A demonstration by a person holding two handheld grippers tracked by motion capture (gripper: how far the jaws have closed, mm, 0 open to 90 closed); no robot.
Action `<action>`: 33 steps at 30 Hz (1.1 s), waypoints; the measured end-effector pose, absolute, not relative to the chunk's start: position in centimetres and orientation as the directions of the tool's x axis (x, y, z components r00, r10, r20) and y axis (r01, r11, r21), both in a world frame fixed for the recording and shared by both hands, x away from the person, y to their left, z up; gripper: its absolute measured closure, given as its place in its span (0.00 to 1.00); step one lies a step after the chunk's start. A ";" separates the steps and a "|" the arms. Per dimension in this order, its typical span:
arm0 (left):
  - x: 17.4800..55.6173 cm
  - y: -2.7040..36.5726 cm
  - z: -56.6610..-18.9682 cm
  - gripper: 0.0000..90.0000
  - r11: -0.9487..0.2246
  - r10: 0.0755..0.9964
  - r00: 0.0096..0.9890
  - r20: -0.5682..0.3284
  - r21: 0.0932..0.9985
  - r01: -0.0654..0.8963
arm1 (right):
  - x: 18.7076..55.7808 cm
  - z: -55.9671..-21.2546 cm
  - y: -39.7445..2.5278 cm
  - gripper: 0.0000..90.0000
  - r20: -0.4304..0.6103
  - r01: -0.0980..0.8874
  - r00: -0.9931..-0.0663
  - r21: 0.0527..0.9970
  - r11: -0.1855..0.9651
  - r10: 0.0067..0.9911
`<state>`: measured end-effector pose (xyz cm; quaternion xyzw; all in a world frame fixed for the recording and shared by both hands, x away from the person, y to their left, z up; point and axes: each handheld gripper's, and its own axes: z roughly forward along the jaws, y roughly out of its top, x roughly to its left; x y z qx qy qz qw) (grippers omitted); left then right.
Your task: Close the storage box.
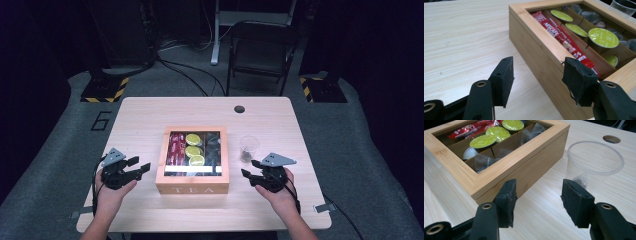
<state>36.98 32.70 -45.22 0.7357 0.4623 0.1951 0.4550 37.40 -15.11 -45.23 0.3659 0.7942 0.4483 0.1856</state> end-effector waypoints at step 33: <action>37.7 34.7 -48.1 0.46 -0.190 0.881 0.459 -0.115 0.803 0.565 | 37.9 -48.8 -13.9 0.52 0.052 0.479 -0.695 0.778 0.407 0.717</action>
